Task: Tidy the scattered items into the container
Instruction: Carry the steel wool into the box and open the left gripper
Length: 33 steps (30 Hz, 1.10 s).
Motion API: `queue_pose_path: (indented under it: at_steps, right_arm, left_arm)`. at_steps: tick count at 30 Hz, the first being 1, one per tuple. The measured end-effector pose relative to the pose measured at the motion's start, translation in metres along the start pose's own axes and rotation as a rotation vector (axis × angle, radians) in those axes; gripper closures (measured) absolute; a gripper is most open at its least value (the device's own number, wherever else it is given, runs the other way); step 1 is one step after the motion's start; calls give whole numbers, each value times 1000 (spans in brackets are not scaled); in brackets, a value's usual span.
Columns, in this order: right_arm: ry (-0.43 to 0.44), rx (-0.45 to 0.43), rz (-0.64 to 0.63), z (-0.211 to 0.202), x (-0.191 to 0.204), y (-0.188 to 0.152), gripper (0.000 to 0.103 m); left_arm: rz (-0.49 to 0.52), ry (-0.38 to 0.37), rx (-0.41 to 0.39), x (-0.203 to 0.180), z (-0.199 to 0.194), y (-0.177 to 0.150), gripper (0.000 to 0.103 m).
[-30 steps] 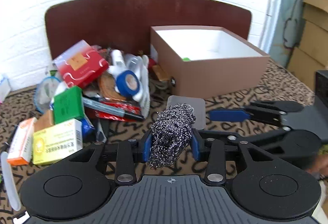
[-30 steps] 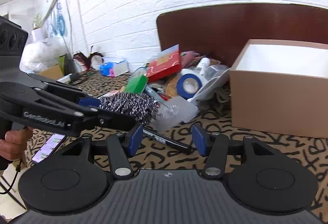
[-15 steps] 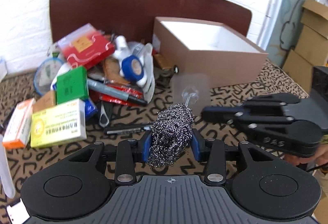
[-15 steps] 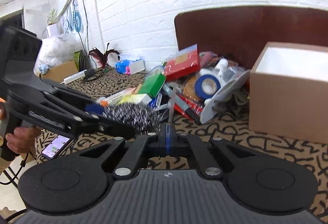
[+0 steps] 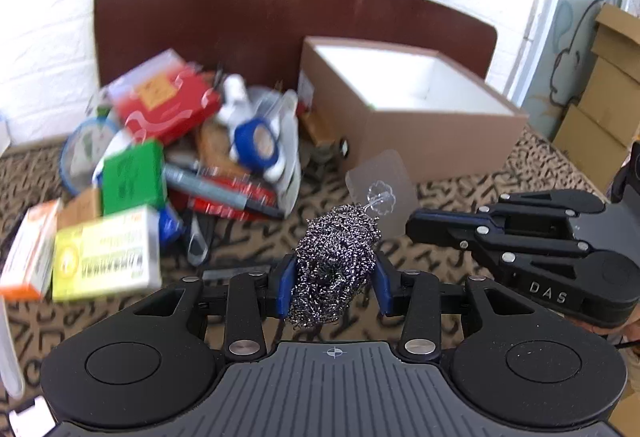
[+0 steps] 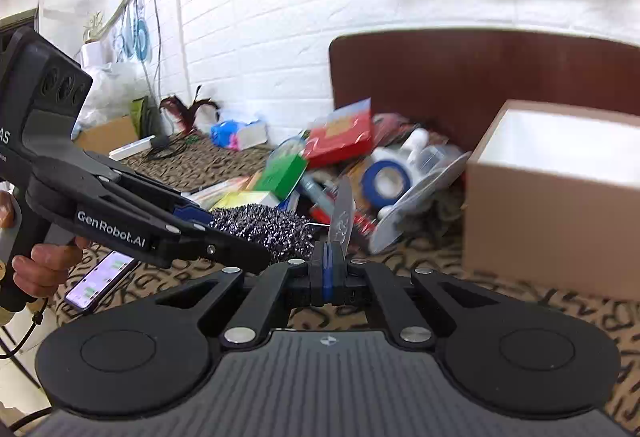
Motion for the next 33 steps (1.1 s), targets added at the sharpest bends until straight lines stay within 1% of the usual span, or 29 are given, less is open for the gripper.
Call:
queue_pose_path:
  at_steps: [4,10,14,17,19,22,27,33]
  right_arm:
    - [-56,-55,-21,-14,-16,21,103]
    - [-181,-147,-37,-40,-55,56,103]
    - [-270,-178,-46,-52,-88,77,103]
    - [-328,-180,-33,-58,-118,88,103]
    - [-364,-172,-22,-59,-138,94,103]
    - [-406,-146,-14,-54,-163,97,103]
    - [-455,-81,28,-32,-203,85,102]
    - [-476,-3,110,-11,-243,61,102]
  left_arm:
    - [46,-18,-43,-16,7,33,63]
    - [115,-63,-100,-53,31,94,63]
    - [150,-100,-113,-79,57,132,63]
    - [178,-109,-117,-97,80,151,63]
    - [181,-132,-105,-106,97,161,63]
    - [181,-160,-65,-117,129,175,62]
    - [195,-141,7,-128,185,181,62]
    - [185,-129,96,-130,241,177,61]
Point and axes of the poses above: each gripper's, at about its wrist camera, not at the fingertips, and z roughly the way its jaws point, x to its left, y to its top, the point moved 5 cm from there along z, roughly the way its jaws point, and after that the axes turned 3 degrees about z, right-handed, at the moved point
